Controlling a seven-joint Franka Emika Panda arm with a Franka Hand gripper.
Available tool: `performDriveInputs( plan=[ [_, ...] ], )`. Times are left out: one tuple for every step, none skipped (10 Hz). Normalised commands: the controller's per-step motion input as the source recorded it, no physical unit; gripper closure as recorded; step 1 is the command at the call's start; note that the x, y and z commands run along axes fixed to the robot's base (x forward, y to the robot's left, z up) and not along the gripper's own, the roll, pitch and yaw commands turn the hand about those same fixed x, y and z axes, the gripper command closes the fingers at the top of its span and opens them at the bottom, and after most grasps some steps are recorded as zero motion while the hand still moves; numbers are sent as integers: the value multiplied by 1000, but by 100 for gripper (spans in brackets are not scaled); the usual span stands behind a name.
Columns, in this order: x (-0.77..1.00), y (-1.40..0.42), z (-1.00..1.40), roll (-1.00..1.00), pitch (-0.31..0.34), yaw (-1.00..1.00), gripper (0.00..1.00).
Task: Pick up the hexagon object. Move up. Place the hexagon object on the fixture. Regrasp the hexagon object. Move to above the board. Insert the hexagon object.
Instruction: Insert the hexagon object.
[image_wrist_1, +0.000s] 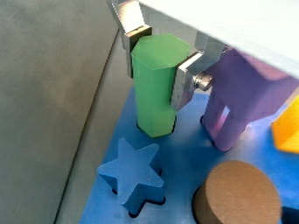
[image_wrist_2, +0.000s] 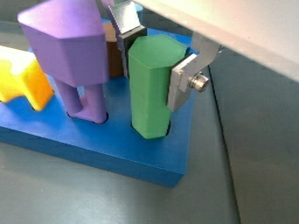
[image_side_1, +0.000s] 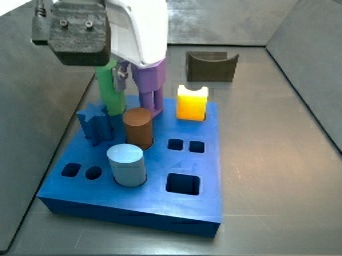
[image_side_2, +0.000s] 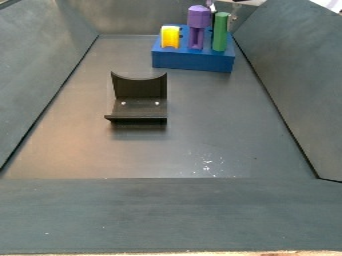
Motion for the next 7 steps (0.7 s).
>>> performDriveInputs(
  plan=[
    [0, 0, -766, 131, 0, 0, 100],
    [0, 0, -809, 121, 0, 0, 100],
    [37, 0, -817, 83, 0, -17, 100],
    [14, 0, -934, 17, 0, -54, 100],
    [0, 0, -589, -163, -144, -77, 100],
    [0, 20, -26, -49, -29, 0, 100],
    [0, 0, 0, 0, 0, 0, 100]
  ],
)
